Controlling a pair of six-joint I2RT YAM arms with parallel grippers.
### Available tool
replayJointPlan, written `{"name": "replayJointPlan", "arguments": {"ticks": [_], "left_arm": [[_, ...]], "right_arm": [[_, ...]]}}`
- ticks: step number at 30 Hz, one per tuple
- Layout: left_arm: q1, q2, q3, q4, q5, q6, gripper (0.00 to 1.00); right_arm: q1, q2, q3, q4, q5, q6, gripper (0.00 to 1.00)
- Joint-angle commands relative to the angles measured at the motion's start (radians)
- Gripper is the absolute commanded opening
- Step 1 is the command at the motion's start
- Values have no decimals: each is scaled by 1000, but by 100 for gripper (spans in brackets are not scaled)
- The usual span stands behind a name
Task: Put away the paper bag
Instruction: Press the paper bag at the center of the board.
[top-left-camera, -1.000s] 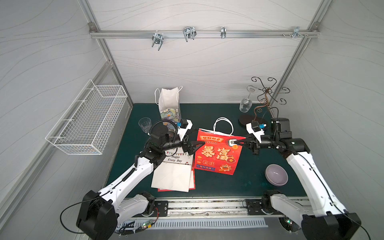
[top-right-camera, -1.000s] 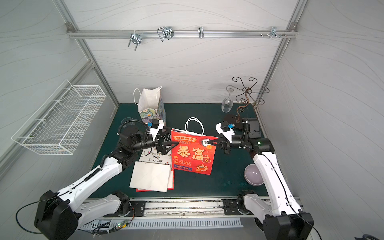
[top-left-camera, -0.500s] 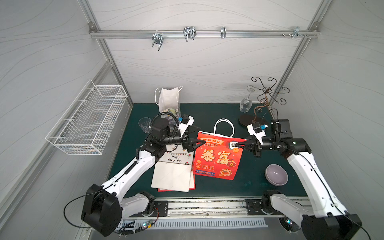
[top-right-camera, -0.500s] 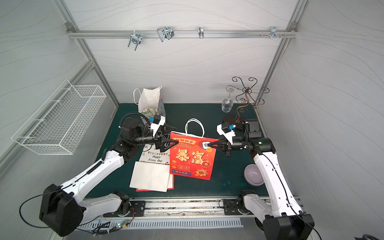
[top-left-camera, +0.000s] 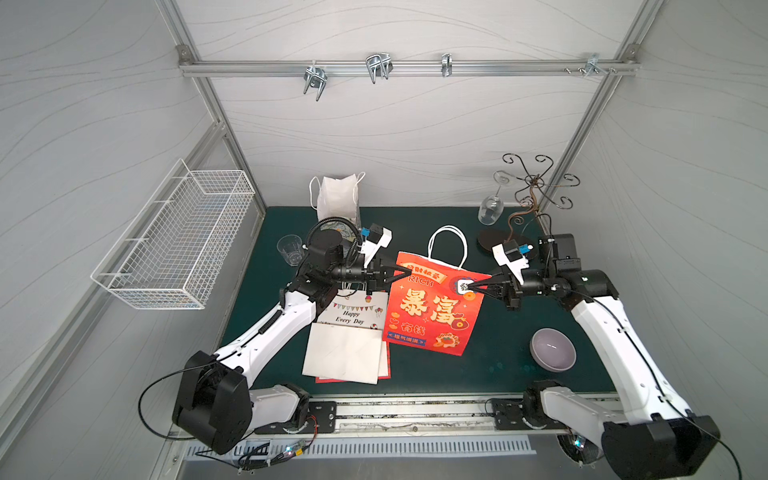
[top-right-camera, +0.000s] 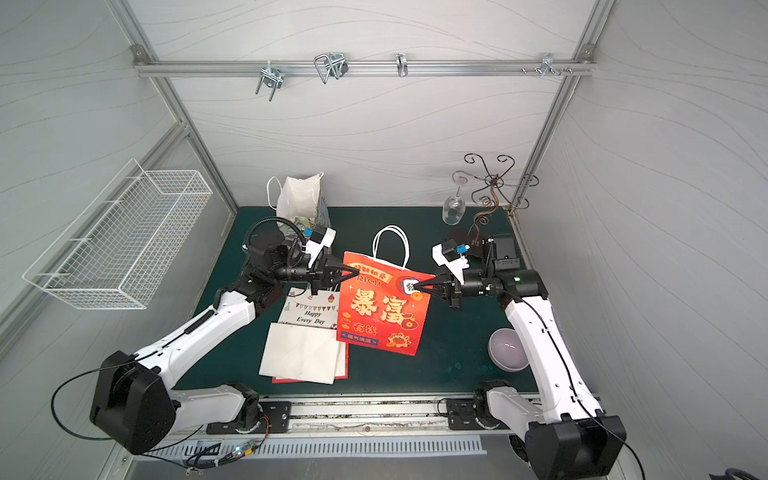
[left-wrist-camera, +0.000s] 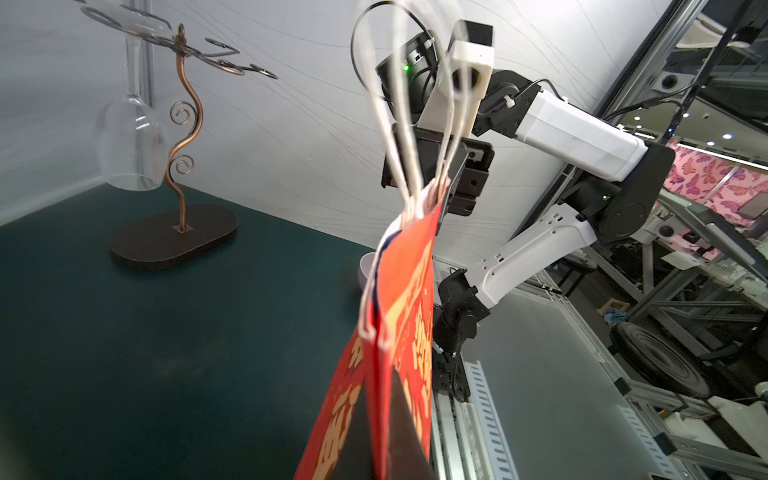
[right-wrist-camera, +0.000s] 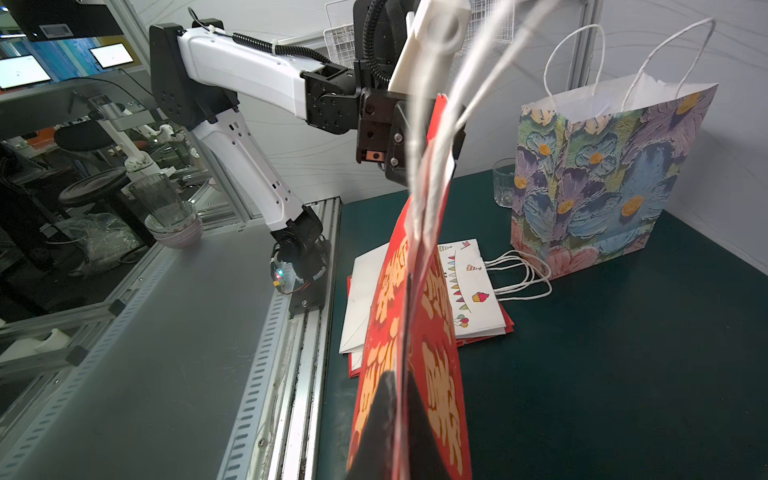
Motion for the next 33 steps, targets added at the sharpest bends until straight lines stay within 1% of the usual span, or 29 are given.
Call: {"name": "replayJointPlan", "arguments": {"ticks": [1, 2, 3, 4, 5, 6, 7, 8, 9, 11, 13, 15, 16, 17, 18, 21, 24, 27, 29, 31, 33], "left_arm": [[3, -11, 22, 137, -21, -42, 0], [-2, -18, 14, 152, -61, -50, 0], [-8, -24, 8, 151, -111, -44, 0], [-20, -36, 1, 135, -187, -32, 0], [-39, -49, -3, 113, -274, -14, 0], [-60, -59, -5, 60, -361, 6, 0], [-85, -70, -5, 19, -452, 41, 0], [-124, -79, -2, -28, -567, 61, 0], [-152, -82, 2, -51, -666, 62, 0], [-198, -76, 1, -55, -802, 32, 0], [-229, -65, -6, -30, -881, -5, 0], [-263, -53, -8, -16, -963, -9, 0], [-278, -47, -6, -13, -992, -3, 0], [-285, -40, -2, -5, -993, 5, 0], [-291, -35, 2, -1, -998, 9, 0], [-302, -13, 22, -13, -1060, -7, 0], [-314, 16, 18, 47, -1089, -27, 0], [-336, 61, 10, 137, -1130, -29, 0], [-354, 98, 6, 198, -1150, -17, 0], [-375, 134, 9, 242, -1172, 9, 0], [-397, 172, 16, 281, -1201, 41, 0]], "right_arm": [[-2, -18, -19, 83, 39, 74, 21], [-9, -25, -30, 116, 58, 110, 33], [-18, -30, -41, 147, 77, 140, 43], [-28, -39, -55, 179, 105, 175, 55], [-39, -49, -67, 208, 146, 210, 65], [-46, -59, -79, 235, 190, 242, 72], [-51, -70, -90, 267, 254, 285, 84], [-56, -81, -101, 295, 330, 326, 98], [-59, -91, -112, 320, 398, 364, 99], [-69, -101, -124, 337, 523, 419, 99], [-75, -98, -121, 321, 604, 437, 99], [-76, -93, -113, 299, 669, 445, 99], [-76, -89, -109, 291, 690, 448, 99], [-76, -88, -107, 286, 705, 453, 99], [-77, -87, -106, 284, 711, 459, 99], [-77, -88, -102, 285, 713, 475, 99], [-76, -88, -101, 301, 732, 530, 99], [-76, -73, -78, 308, 818, 718, 92], [-76, -42, -16, 250, 881, 893, 84], [-73, -4, 57, 171, 890, 1039, 81], [-49, 28, 128, 108, 893, 1133, 81]]}}
